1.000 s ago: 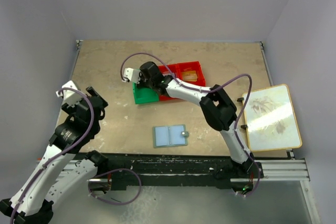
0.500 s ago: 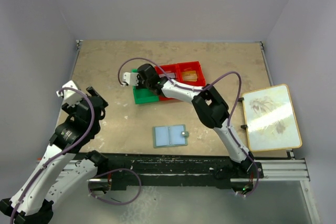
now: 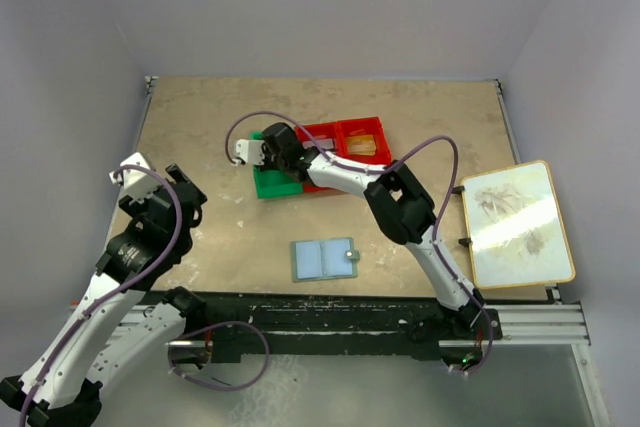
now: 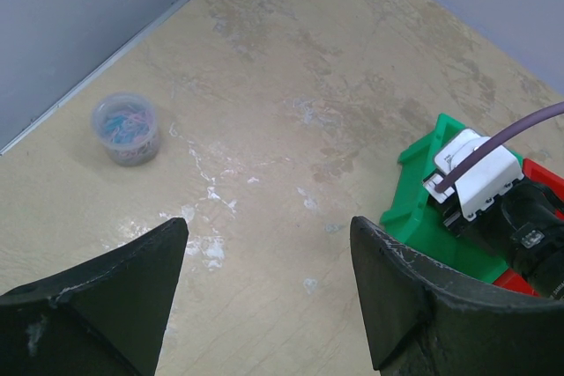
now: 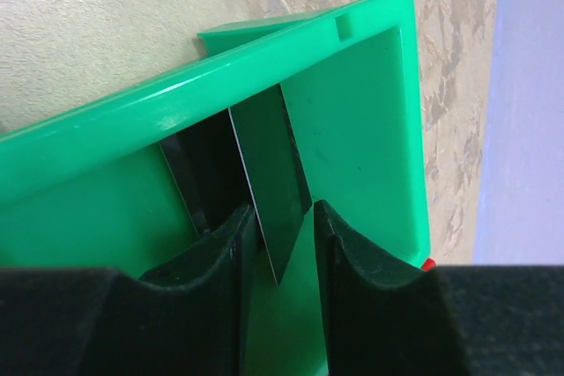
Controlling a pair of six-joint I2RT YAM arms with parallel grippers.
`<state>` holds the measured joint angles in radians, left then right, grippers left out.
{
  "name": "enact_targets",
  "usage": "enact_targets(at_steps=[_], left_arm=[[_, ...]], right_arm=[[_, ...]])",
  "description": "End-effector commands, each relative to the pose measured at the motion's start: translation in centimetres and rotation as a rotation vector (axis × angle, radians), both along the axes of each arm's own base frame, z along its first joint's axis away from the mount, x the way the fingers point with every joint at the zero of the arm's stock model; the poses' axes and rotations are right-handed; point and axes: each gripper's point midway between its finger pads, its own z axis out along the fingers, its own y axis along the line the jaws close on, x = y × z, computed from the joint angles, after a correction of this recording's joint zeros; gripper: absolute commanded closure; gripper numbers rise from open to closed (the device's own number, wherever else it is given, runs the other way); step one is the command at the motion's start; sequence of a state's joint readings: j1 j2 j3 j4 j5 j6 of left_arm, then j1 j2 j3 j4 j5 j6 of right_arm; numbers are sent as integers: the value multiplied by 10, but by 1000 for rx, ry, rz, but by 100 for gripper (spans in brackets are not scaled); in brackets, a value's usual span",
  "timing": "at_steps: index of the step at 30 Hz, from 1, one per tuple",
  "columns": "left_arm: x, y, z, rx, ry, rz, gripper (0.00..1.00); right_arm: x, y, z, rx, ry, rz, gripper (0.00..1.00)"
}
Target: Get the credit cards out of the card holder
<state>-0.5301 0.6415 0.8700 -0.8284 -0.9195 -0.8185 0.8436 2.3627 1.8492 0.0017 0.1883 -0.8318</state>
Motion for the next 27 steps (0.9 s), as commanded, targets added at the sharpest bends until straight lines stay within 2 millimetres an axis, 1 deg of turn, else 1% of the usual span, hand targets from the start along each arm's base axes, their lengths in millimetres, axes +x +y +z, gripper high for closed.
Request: enact_targets(at_steps=[1,4,7,14,15,18,19,20,22,23,24,25,26,27], left_arm=[[1,2,2,8,-5,7,28],[1,2,1,9,-3,6,28],[2,1,2,8,-3,5,28],[2,0,0,7,1,0,28],[2,0,0,7,2,1,28],[3,0,0,11,5,2,28],[3,0,-1,13,7,2,28],[3,0,-1,13,7,2,28],[3,0,-1,18,12,3,27],[3,0,-1,20,14,4,27],[4,0,-2,22,16,5,27],[4,0,-3,24,19,3,27],[5,-1,-3,25,23,2,27],[6,-1,-4,27,26,0,27]], right_arm=[[-2,5,49,82,-24,16,62],[-5,4,54,100,-6,14,60],[-9,6,64,147,17,18,59],[-8,3,90,267,46,-18,57],[-7,1,96,289,34,-36,57],[-7,-8,135,416,1,-93,57],[-9,-14,152,475,-13,-109,57],[-11,-21,165,532,-20,-129,56],[-19,-43,199,674,-52,-181,53],[-22,-58,212,743,-73,-216,51],[-25,-76,233,830,-114,-254,50],[-31,-93,240,880,-126,-292,48],[-36,-112,252,938,-141,-333,45],[-42,-130,256,979,-141,-374,40]])
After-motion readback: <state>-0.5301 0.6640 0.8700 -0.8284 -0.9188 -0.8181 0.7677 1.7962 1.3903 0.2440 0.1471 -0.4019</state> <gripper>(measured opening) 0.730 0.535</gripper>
